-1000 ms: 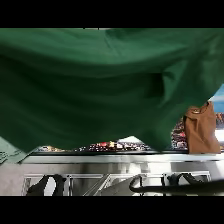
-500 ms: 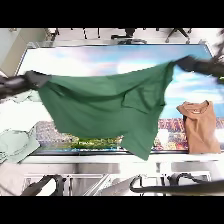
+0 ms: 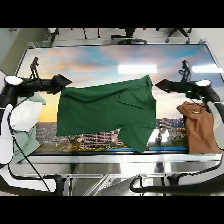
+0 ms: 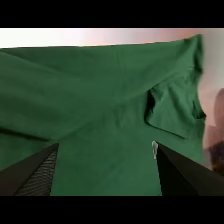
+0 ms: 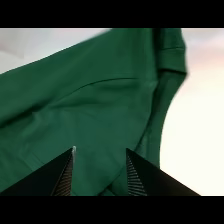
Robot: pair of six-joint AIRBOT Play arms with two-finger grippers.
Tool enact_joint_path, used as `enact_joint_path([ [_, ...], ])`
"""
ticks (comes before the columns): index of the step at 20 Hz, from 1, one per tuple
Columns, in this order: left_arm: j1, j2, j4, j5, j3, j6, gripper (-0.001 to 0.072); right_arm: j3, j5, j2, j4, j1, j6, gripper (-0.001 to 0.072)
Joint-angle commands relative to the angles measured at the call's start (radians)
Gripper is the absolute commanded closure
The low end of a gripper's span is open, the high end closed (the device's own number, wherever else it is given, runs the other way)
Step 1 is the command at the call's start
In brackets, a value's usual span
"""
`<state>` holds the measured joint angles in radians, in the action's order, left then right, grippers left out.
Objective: Fold the shirts.
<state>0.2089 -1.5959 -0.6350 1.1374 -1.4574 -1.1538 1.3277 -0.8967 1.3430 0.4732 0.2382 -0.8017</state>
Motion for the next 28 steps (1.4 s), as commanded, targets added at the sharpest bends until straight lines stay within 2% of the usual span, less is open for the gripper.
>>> enact_joint_path([
  [1, 0.080, -0.034, -0.042, 0.217, -0.149, -0.100, 0.0054, -0.001, -0.069, -0.101, 0.036, 0.101, -0.032, 0.0326],
  [4, 0.151, 0.037, -0.241, 0.342, -0.125, -0.169, 0.0054, -0.008, -0.200, -0.212, 0.158, 0.211, -0.125, 0.0326],
  [6, 0.178, 0.117, -0.370, 0.348, 0.006, -0.174, 0.0054, -0.058, -0.270, -0.267, 0.267, 0.255, -0.178, 0.0326],
  [8, 0.201, 0.191, -0.424, 0.297, 0.178, -0.171, 0.0054, -0.155, -0.282, -0.314, 0.303, 0.278, -0.191, 0.0326],
  [13, 0.269, 0.221, -0.420, 0.131, 0.491, -0.132, 0.0054, -0.346, -0.283, -0.360, 0.301, 0.282, -0.192, 0.0326],
  [22, 0.249, -0.010, -0.407, 0.109, 0.536, -0.093, 0.0055, -0.449, -0.282, -0.359, 0.302, 0.282, -0.195, 0.0314],
  [23, 0.249, -0.019, -0.391, 0.109, 0.533, -0.090, 0.0055, -0.458, -0.282, -0.359, 0.301, 0.282, -0.195, 0.0300],
  [24, 0.249, -0.022, -0.353, 0.109, 0.534, -0.067, 0.0056, -0.472, -0.282, -0.359, 0.296, 0.282, -0.195, 0.0233],
  [25, 0.249, -0.022, -0.305, 0.107, 0.534, -0.040, 0.0106, -0.491, -0.282, -0.359, 0.286, 0.282, -0.195, 0.0204],
  [27, 0.249, -0.022, -0.201, 0.109, 0.534, 0.025, 0.0616, -0.540, -0.274, -0.357, 0.275, 0.282, -0.194, 0.0209],
  [28, 0.249, -0.022, -0.163, 0.108, 0.534, 0.037, 0.0691, -0.564, -0.261, -0.353, 0.270, 0.281, -0.194, 0.0209],
])
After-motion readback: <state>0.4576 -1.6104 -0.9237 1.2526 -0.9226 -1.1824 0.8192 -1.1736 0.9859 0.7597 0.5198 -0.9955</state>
